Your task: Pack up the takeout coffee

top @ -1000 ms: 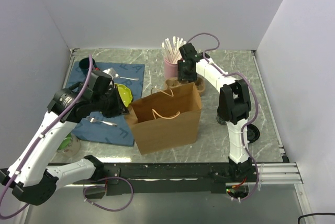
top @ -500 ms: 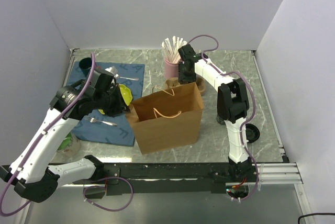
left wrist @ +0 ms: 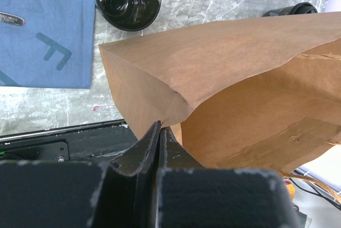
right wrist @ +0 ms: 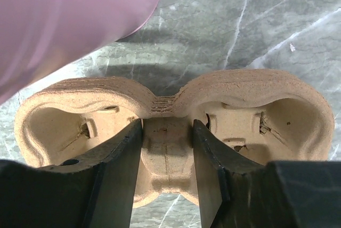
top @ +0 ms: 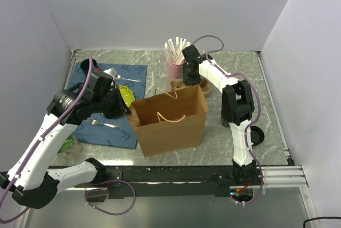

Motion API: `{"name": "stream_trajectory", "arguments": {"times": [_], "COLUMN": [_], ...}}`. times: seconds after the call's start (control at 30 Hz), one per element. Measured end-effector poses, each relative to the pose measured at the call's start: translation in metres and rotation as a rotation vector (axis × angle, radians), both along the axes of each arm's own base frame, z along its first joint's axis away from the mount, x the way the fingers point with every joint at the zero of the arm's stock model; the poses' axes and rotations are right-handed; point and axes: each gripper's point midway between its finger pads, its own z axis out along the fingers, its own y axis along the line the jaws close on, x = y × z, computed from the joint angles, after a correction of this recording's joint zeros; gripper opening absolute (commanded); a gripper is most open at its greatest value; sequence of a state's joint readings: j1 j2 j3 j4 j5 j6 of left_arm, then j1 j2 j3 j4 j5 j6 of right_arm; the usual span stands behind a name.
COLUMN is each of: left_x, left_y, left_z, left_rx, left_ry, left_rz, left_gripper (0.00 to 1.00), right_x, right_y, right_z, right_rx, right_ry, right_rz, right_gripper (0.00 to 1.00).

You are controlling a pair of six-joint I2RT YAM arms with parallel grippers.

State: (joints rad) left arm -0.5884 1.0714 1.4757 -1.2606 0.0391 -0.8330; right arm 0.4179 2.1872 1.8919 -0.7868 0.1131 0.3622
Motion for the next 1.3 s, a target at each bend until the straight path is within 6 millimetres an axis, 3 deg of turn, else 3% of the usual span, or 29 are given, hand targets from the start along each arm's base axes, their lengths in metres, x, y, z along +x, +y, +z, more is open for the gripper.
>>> {"name": "stream_trajectory", "arguments": {"times": [0.3, 0.63, 1.03, 1.3], "left_x": [-0.001, 0.000, 0.004, 0.006], "left_y": [0.001, 0.000, -0.003, -0.004], "left_z": [0.001, 0.000, -0.001, -0.003], "left_rx": [-0.002, -0.003, -0.005, -0.003], "left_ry": [-0.003, -0.004, -0.007, -0.001], "left_rz": [0.001, 0.000, -0.001, -0.002], "left_gripper": [0.07, 0.08, 0.08, 0.08], "right_x": [-0.004, 0.001, 0.005, 0.003], "right_y": [-0.025, -0.033, -0.050, -0.049], "right_z": [0.003, 0.008, 0.009, 0.009], "right_rx": [0.004, 0.016, 0.008, 0.013], "right_ry": [0.006, -0.004, -0.002, 0.007], "right_rz": [-0.042, -0.030, -0.033, -0.029], "right_gripper": [0.41, 0.42, 0.59, 0.60]}}
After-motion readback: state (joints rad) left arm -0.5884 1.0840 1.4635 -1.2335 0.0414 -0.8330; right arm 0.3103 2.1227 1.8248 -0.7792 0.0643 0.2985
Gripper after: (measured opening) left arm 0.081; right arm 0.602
